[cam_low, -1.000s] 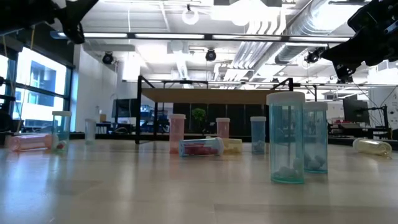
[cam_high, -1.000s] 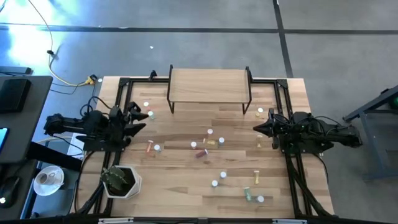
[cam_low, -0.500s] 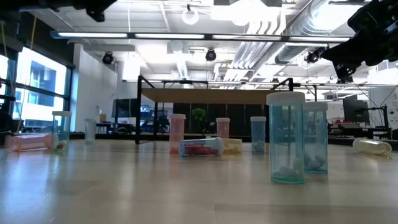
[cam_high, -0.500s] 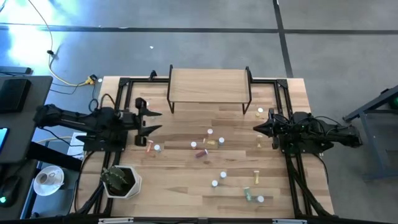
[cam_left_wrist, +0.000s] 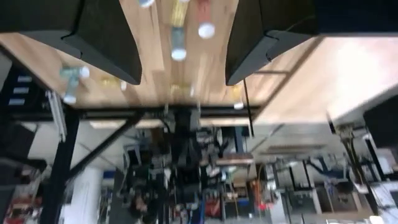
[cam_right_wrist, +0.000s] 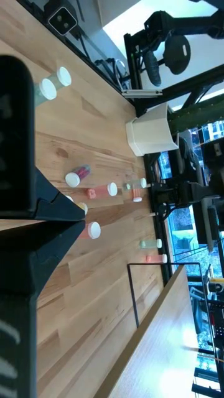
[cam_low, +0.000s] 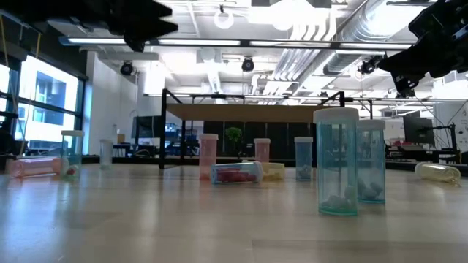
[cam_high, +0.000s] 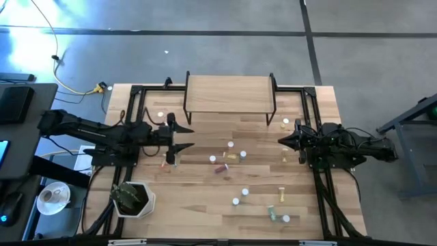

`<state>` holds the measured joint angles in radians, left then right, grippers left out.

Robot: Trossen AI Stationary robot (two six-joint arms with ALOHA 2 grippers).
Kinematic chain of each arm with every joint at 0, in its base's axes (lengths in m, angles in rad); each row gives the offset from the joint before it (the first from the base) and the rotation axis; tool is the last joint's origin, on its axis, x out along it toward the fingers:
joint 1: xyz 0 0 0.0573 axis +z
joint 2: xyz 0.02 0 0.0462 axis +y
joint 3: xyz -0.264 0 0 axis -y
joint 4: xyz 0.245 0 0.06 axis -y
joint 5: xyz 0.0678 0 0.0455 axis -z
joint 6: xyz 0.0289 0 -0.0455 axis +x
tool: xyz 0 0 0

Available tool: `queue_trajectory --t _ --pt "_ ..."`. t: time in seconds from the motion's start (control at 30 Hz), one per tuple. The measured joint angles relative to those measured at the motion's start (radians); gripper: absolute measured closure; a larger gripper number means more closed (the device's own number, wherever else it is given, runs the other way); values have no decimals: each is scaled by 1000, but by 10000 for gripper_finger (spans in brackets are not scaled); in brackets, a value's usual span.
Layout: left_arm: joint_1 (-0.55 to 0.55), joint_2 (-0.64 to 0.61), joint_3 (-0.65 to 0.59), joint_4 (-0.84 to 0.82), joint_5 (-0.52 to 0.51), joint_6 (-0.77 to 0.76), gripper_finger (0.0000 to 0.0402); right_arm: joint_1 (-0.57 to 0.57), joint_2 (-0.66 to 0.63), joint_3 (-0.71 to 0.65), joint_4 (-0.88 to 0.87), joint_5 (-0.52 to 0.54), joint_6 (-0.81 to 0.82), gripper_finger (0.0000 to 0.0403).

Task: Pick and place medicine bottles onto shelf by color
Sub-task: Put the red medicine bottle on the shelf

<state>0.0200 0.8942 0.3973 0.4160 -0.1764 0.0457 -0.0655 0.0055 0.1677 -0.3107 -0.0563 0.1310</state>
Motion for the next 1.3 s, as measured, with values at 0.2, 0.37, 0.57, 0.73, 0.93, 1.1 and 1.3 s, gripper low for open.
queue_trajectory --t 0.2,0.37,0.57,0.73,0.93,1.1,1.3 --pt "0 92 0 0 22 -12 176 0 0 0 0 0 0 402" --pt "0 187 0 59 62 -48 176 0 0 0 0 0 0 402" --pt "0 324 0 137 61 -77 176 0 0 0 0 0 0 402" --pt "0 428 0 190 60 -78 176 0 0 0 0 0 0 402" --pt "0 545 23 257 59 -78 176 0 0 0 0 0 0 402" --pt "0 637 87 256 60 -68 176 0 0 0 0 0 0 402" --pt "0 713 135 248 61 -63 176 0 0 0 0 0 0 402"
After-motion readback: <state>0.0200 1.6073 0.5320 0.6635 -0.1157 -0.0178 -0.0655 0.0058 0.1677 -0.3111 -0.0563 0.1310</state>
